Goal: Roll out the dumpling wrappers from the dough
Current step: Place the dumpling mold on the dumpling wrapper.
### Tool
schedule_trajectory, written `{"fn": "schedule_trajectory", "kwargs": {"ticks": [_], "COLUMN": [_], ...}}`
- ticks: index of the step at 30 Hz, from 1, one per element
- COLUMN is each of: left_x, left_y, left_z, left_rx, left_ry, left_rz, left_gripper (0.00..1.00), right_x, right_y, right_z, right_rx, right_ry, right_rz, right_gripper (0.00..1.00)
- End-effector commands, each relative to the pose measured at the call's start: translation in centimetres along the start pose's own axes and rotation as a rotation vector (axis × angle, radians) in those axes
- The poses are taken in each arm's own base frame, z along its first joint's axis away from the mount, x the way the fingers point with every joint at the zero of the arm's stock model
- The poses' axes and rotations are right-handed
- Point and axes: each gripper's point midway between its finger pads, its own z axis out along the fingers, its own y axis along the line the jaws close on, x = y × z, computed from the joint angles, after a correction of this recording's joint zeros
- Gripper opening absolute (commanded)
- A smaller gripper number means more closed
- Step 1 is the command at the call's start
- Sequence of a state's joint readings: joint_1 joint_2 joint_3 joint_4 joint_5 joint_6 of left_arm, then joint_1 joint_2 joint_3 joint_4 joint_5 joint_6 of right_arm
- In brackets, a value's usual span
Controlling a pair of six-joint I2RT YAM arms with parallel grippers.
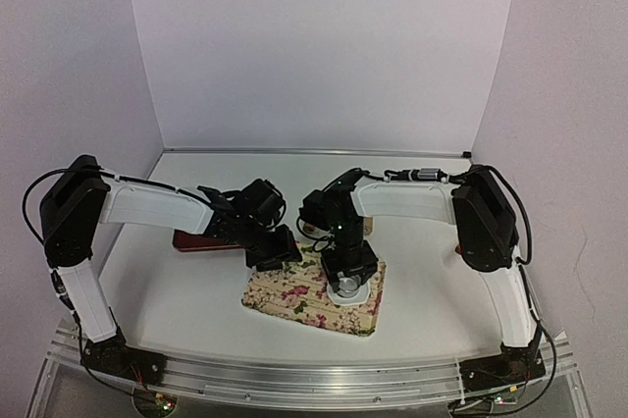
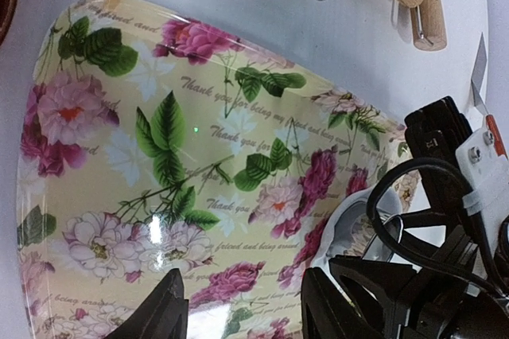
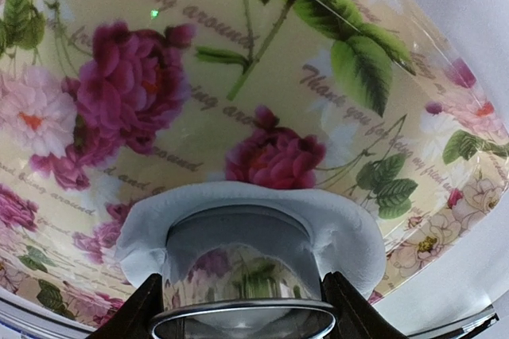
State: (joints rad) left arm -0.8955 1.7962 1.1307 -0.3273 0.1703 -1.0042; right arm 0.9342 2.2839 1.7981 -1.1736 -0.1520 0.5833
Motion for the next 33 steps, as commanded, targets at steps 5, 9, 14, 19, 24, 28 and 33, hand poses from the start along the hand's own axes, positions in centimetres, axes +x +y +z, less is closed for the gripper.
{"fn": "schedule_trajectory", "kwargs": {"ticks": [5, 9, 14, 19, 24, 28, 33], "left_x": [2.0, 3.2, 5.1, 5.5, 5.6, 5.6, 5.4], "left_y": [-0.7, -1.5, -1.5, -0.2, 0.5, 0.8, 1.0], "left_z": [1.0, 2.0, 3.0, 2.5, 1.7, 1.3, 0.8], "left_rx": [0.113, 0.148, 0.141, 0.121, 0.107, 0.1, 0.085], "left_ry": [0.037, 0.056, 0.088, 0.064, 0.034, 0.019, -0.005], "left_rz": [-0.036, -0.028, -0.049, -0.11, -0.134, -0.148, -0.156], "left_gripper": [0.47, 0.45, 0.42, 0.41, 0.41, 0.41, 0.41], "right_x": [3.5, 4.0, 5.0, 6.5, 6.6, 5.5, 4.4], "right_y": [-1.1, -1.5, -2.1, -3.4, -1.9, -0.6, -0.7], "right_z": [10.1, 10.2, 10.1, 10.8, 11.5, 11.6, 10.5], "right_rx": [0.052, 0.06, 0.074, 0.108, 0.032, -0.006, 0.02], "right_ry": [0.207, 0.212, 0.22, 0.234, 0.249, 0.248, 0.186], "right_rz": [0.006, 0.017, 0.04, 0.049, 0.066, 0.072, 0.05], "right_gripper": [0.02, 0.0, 0.0, 0.0, 0.0, 0.0, 0.0]}}
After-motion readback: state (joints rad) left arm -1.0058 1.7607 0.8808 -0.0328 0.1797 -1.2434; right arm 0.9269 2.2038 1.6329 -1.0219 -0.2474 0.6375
